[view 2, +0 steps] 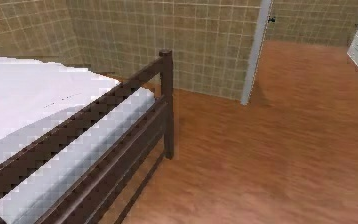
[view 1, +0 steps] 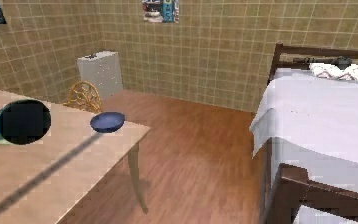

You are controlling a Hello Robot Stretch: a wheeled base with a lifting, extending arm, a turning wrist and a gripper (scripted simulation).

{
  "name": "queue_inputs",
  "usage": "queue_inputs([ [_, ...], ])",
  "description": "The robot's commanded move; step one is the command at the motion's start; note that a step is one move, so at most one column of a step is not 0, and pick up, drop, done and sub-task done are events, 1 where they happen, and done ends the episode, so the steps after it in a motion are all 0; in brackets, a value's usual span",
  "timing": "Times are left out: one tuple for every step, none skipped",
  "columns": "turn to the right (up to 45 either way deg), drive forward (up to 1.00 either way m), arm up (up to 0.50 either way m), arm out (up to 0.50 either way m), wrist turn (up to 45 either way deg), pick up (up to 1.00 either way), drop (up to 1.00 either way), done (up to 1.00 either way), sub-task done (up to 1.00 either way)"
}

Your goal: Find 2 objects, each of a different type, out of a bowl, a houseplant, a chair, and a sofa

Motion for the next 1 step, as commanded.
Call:
queue_inputs([
  [0.0, 0.5, 0.0, 0.0, 0.0, 0.0, 0.0, 0.0, 0.0],
])
